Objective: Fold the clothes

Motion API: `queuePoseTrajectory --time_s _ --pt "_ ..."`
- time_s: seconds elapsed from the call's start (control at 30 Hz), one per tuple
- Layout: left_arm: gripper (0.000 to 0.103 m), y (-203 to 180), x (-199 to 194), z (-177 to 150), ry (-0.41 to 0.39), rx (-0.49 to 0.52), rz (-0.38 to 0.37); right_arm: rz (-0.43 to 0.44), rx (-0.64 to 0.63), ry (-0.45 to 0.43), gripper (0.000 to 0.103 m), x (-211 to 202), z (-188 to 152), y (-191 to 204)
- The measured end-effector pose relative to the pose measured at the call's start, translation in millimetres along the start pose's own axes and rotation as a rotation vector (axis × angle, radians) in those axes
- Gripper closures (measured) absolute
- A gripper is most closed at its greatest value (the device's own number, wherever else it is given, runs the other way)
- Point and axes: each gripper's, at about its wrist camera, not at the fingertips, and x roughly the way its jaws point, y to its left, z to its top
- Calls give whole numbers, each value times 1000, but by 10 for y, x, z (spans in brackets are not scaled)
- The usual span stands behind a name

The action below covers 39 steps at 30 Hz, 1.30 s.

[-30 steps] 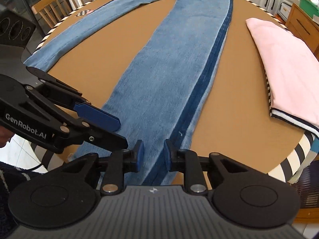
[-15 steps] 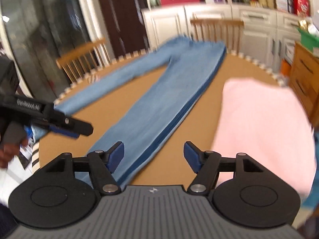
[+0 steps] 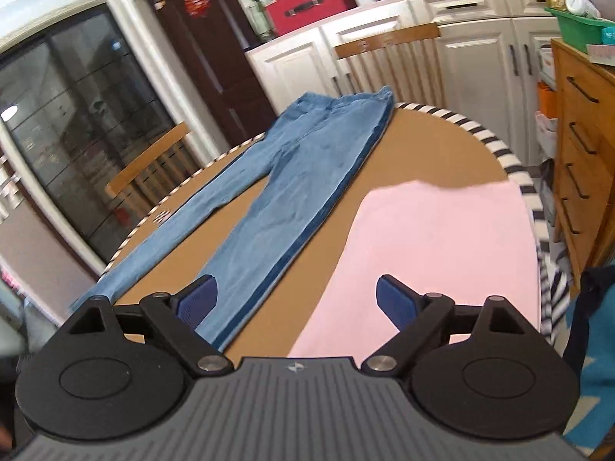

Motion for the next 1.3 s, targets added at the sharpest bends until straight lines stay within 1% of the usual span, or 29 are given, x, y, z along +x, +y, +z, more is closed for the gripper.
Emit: queuePoseTrajectory --time_s 0.07,0.13,0.23,0.33,0.43,0.5,0.63,0.73,0.77,0.83,0.93,1.0,1.07,1.13,1.2,1.3 --pt "2 15 67 54 -9 -75 -18 15 3 13 12 117 176 -12" --pt "2 34 126 89 -24 -144 -38 52 -27 29 12 240 345 -18" --pt "2 82 218 166 -17 -250 -55 25 -74 35 12 432 565 10" --pt "2 139 309 202 -2 -385 -77 31 -17 50 12 626 749 -66" --pt "2 191 389 108 -2 -567 -91 64 37 98 12 878 916 -250" --pt "2 206 428 1 -27 -704 -91 80 64 122 12 1047 1034 -404" --pt "2 118 505 -220 -86 -914 -77 137 168 150 14 1434 1336 -829" --pt "2 29 591 -394 -140 -1083 -67 182 242 210 17 1818 1574 -1161" --pt "2 -2 629 -446 -167 -1131 -68 202 269 235 18 1954 1645 -1264" --pt "2 -56 687 -549 -232 -1228 -52 227 300 278 26 2214 1773 -1433" --pt "2 -139 758 -683 -335 -1369 -19 218 281 319 27 2540 1903 -1556" --pt "2 -198 787 -755 -392 -1430 -8 218 262 340 27 2722 1955 -1599" --pt "2 -244 825 -816 -441 -1473 -6 223 272 362 27 2851 1959 -1629" --pt "3 -279 863 -876 -502 -1496 -30 230 284 383 27 2973 1959 -1659" --pt "6 -297 881 -943 -555 -1517 -50 240 312 397 27 3053 1940 -1691" --pt "9 -310 850 -1005 -615 -1512 -26 247 349 416 28 3132 1924 -1748"
